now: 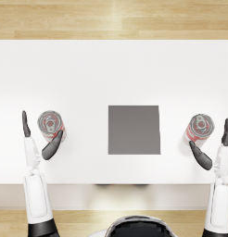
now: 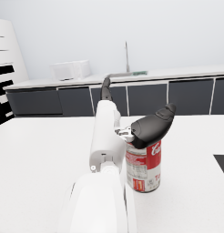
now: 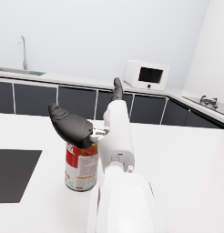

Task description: Pick up the red can on the left and place it in the middle, then pick up the red can on the right and place it on top of the can in the middle

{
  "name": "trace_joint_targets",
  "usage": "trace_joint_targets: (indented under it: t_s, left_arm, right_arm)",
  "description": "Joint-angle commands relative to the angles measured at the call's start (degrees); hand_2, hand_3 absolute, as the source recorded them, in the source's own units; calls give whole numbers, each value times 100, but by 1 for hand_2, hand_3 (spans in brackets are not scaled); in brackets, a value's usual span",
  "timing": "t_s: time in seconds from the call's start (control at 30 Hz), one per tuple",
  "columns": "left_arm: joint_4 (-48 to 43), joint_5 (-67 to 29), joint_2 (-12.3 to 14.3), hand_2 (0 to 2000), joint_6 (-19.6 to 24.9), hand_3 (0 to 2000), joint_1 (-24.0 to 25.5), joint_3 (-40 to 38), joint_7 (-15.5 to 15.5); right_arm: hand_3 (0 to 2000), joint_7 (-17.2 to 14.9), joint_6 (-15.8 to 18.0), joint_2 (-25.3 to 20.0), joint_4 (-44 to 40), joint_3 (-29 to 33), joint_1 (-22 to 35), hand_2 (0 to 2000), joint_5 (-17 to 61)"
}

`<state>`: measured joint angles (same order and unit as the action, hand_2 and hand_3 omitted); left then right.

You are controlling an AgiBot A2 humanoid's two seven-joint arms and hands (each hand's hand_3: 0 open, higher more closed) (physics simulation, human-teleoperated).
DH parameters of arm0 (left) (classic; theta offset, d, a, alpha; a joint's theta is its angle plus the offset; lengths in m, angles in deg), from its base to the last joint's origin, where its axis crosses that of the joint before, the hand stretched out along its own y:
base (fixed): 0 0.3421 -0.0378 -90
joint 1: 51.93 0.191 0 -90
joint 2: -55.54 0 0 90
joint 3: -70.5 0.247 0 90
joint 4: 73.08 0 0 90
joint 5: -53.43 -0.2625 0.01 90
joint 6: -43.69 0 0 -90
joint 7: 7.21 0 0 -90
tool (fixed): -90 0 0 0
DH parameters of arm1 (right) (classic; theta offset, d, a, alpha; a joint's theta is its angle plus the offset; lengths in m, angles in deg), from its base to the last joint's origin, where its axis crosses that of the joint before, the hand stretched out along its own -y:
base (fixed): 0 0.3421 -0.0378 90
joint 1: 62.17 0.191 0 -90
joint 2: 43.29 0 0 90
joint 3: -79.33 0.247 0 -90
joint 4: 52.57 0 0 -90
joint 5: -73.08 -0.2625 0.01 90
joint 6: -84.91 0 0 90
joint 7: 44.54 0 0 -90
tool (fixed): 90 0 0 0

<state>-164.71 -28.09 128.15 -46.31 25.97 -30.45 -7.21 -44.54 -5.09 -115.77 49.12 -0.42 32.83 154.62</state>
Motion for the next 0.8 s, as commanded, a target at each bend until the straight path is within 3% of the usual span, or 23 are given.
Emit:
trace_joint_targets:
  t_s: [0.03, 0.33, 0.5, 0.8]
  left_arm:
    - [651, -2, 0, 0, 0, 0, -120, 69, 0]
    - [1427, -6, 90, 0, 0, 0, -385, 318, 0]
    - [2072, -6, 146, 0, 0, 0, -613, 445, 0]
    - [2685, -5, 242, 0, 0, 0, -892, 461, 0]
  right_arm:
    - [0, 0, 0, 4, -624, -48, 105, 0, 2]
    - [0, 0, 0, -93, -1657, -522, 578, 0, 6]
    - [0, 0, 0, -151, -2364, -478, 812, 0, 6]
    - [0, 0, 0, -256, -2868, -604, 1002, 0, 5]
